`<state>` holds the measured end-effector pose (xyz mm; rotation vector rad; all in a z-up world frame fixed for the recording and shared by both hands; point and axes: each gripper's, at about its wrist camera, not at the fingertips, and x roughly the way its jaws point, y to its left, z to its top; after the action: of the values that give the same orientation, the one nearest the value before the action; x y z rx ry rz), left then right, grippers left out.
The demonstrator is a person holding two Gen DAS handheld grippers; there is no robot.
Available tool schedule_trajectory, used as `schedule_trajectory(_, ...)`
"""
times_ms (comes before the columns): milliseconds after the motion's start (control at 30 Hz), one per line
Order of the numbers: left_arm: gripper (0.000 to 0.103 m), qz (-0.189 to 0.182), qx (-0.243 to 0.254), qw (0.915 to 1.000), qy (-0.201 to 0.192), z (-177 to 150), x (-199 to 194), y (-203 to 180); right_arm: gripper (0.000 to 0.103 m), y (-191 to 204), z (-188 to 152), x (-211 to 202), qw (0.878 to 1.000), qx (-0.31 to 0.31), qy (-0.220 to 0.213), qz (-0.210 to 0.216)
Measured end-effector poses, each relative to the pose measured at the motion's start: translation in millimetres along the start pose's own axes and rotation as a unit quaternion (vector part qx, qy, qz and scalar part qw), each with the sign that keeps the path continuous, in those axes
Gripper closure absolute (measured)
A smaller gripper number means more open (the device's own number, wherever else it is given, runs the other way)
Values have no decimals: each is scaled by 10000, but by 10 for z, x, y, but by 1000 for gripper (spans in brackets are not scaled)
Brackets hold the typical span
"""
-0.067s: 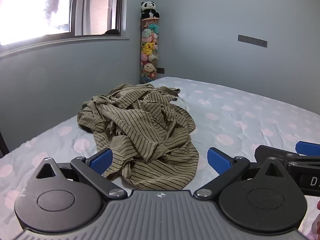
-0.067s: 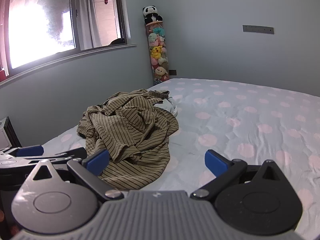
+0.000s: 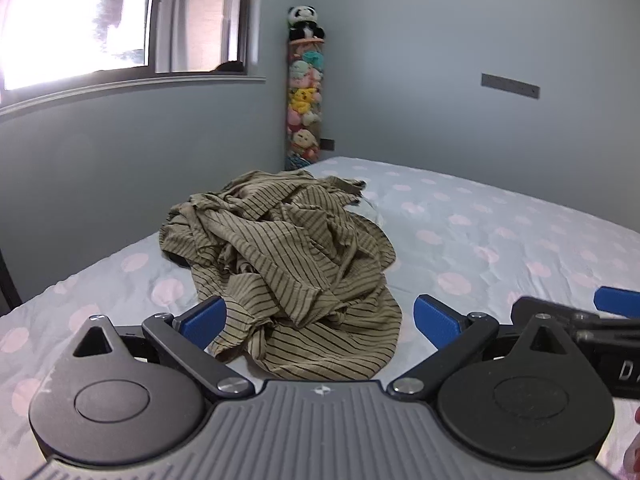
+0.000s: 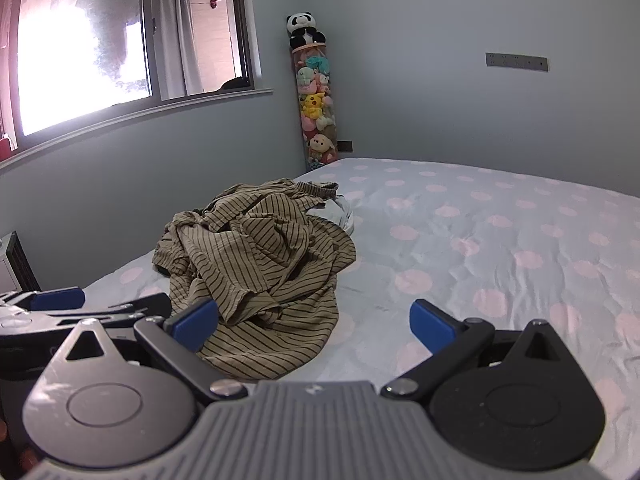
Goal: Fold clothes
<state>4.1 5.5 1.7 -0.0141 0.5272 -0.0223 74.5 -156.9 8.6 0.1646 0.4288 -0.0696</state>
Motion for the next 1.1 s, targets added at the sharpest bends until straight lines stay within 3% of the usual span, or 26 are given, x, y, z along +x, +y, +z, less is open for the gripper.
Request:
schedule_trajectory(133, 2, -198, -223, 9995, -127, 28, -38, 129, 1, -2, -4, -28, 9999, -101, -33, -33)
schedule_trajectory(367, 2, 79, 80, 9995, -281, -49, -66, -22, 1, 7, -7, -66, 9996, -269, -77, -97)
schedule_trajectory(633, 2, 265, 75, 9987, -418, -71, -70, -78, 1, 20, 2, -61, 9995, -267, -136, -121)
schedule_trajectory(833, 4, 213, -180, 9987, -422, -71, -73, -19, 1, -29, 3, -87, 9995, -141, -261, 97)
schedule_trajectory(1100, 4, 113, -59, 9993, -340, -71, -66, -21, 1, 7, 23, -100, 9987, -307, -403, 30)
